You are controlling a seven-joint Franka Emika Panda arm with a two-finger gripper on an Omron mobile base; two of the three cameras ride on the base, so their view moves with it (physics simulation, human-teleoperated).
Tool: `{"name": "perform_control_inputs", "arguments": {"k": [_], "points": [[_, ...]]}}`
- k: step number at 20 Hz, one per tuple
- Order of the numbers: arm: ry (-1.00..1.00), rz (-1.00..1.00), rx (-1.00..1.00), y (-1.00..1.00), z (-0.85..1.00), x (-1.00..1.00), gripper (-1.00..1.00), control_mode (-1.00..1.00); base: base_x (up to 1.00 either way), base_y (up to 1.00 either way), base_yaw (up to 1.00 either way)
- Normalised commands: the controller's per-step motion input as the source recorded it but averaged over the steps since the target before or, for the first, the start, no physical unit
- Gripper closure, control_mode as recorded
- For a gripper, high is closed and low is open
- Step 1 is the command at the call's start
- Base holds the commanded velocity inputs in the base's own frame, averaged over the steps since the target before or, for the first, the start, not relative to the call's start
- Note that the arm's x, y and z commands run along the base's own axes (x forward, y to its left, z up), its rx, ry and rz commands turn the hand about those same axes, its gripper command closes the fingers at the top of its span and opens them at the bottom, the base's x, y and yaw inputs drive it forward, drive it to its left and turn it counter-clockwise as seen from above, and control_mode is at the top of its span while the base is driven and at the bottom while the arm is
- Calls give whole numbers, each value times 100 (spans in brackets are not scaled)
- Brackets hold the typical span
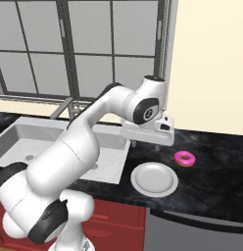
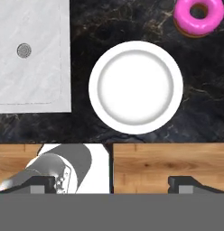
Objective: Place the pastries on the plates.
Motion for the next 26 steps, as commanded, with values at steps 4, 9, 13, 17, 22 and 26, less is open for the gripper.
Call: {"name": "perform_control_inputs", "arguments": {"k": [4,9,13,17,22,26], "points": [[0,0,0,-63,-22,20,-100,-100,0,0,0],[3,0,0,-49,-19,51,-100,-100,0,0,0],[0,0,0,-26,-33,62,-100,-100,0,0,0],[0,0,0,-13,-42,64,-100,-100,0,0,0],[1,0,0,-9,-47,53,-100,-100,0,0,0],[2,0,0,-11,-47,44,-100,-100,0,0,0]]}}
